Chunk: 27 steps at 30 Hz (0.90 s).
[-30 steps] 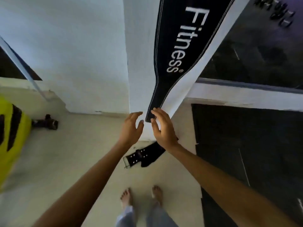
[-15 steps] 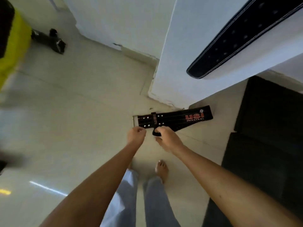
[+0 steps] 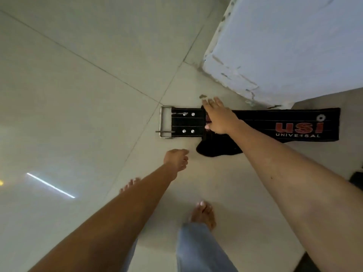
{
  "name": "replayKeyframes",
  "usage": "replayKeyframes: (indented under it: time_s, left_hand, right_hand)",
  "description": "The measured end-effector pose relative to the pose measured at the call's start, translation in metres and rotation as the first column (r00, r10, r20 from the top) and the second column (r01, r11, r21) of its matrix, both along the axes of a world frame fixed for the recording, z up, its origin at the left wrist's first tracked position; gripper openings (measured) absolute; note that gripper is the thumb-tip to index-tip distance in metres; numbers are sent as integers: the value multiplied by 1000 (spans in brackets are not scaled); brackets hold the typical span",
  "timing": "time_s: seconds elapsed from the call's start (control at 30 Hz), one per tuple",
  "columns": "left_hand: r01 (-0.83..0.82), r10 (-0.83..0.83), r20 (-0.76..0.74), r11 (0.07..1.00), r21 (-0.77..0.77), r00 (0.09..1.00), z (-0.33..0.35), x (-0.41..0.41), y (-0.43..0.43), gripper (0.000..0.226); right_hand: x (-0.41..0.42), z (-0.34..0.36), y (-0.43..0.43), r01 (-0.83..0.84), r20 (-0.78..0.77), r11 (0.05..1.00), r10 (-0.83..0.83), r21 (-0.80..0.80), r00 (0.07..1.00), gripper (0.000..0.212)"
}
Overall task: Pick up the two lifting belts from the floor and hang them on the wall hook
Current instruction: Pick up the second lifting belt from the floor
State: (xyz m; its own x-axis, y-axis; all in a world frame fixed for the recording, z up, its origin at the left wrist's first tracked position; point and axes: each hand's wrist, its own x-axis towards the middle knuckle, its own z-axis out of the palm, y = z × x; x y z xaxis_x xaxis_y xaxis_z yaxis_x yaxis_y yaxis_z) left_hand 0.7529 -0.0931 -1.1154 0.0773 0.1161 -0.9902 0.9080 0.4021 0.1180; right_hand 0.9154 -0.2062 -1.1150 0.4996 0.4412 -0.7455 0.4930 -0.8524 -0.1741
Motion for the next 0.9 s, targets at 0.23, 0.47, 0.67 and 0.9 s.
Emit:
replayKeyframes:
  time_s: [0.23,0.47,0.67,0.9]
  left_hand:
    - [-255,259,57,964,-71,964,-3,6,-10,29]
    - [-453,467,137,883,-123,873,118,14,-17,30]
    - [-371,471,344,872,-318,812,286,20,9,51]
    - [-168,256,667,966,-195,700,520,28,41,47]
  right_hand:
    - [9,8,9,140,-141,990,-139,-4,980,56]
    - [-38,144,12,436,-166,890,-414,133,895,28]
    - [-47,319,9,861,-412,447,-756,243,509,39]
    - [-71,571,17,905,-541,145,-760,400,361,13]
